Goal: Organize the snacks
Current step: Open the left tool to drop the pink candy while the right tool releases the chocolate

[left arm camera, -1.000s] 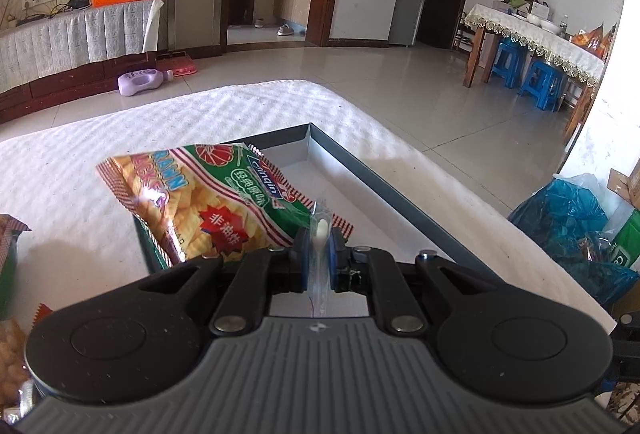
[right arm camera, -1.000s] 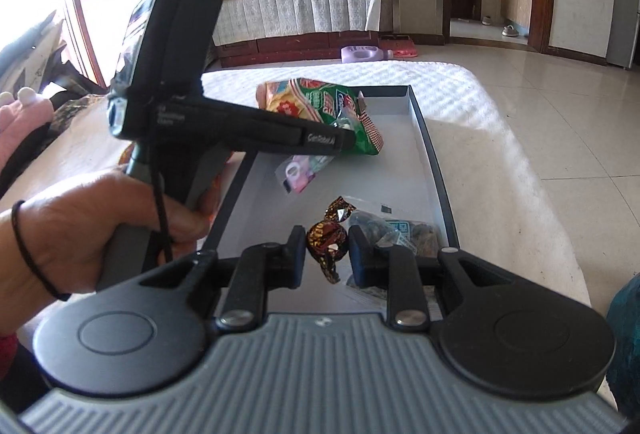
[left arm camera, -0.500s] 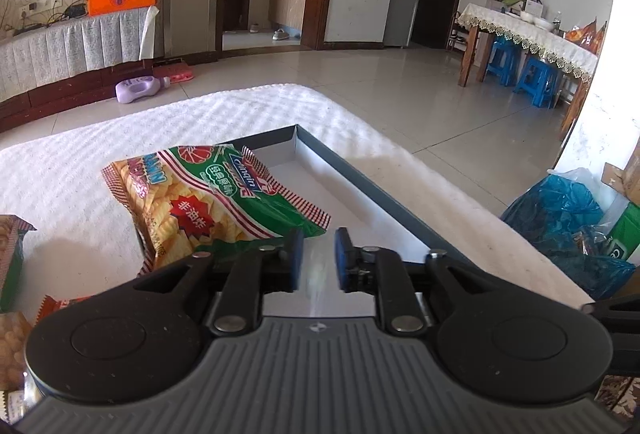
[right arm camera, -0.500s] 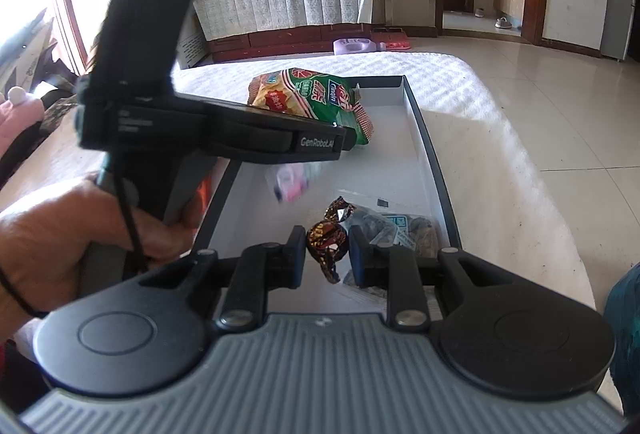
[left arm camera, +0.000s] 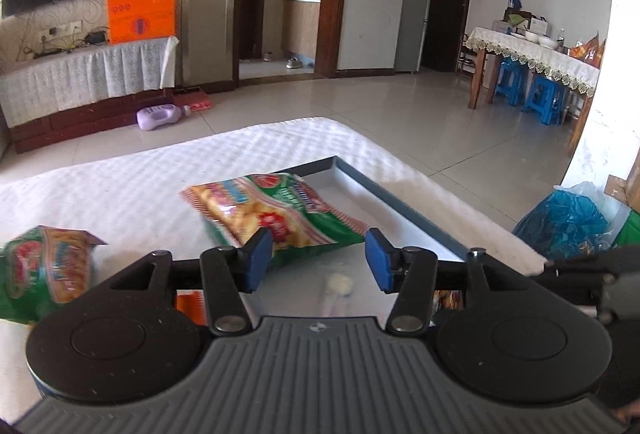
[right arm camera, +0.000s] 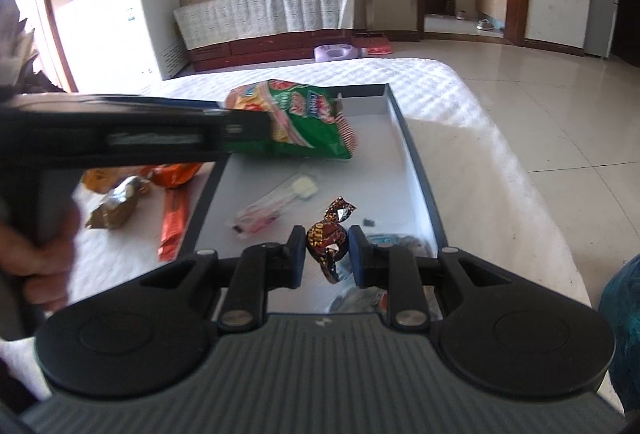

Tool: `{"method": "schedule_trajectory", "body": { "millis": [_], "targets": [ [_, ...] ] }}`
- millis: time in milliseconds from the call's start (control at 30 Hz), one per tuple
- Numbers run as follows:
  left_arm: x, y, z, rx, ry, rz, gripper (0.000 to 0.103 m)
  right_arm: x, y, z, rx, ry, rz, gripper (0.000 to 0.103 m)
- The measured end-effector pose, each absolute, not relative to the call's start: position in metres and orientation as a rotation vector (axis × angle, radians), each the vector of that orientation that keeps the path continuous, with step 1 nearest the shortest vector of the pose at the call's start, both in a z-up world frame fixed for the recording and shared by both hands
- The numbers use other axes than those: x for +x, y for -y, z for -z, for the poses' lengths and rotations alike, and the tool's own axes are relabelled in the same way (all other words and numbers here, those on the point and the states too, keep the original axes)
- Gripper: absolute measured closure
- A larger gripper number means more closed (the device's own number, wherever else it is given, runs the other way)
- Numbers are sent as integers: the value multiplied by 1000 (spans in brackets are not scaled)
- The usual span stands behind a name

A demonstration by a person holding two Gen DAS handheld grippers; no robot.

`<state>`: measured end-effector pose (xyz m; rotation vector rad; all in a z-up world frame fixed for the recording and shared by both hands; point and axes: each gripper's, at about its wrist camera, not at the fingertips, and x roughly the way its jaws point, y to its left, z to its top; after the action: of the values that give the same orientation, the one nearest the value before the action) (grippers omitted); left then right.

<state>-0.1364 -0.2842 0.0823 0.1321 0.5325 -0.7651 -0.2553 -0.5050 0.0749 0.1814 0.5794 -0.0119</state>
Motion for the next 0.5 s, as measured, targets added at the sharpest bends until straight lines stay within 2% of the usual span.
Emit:
{"method": "schedule_trajectory", "body": {
  "millis": [500],
  "targets": [
    [-169, 240, -93, 206, -489, 663, 32, -222, 494, -74, 180, -572, 54, 76]
  ]
}}
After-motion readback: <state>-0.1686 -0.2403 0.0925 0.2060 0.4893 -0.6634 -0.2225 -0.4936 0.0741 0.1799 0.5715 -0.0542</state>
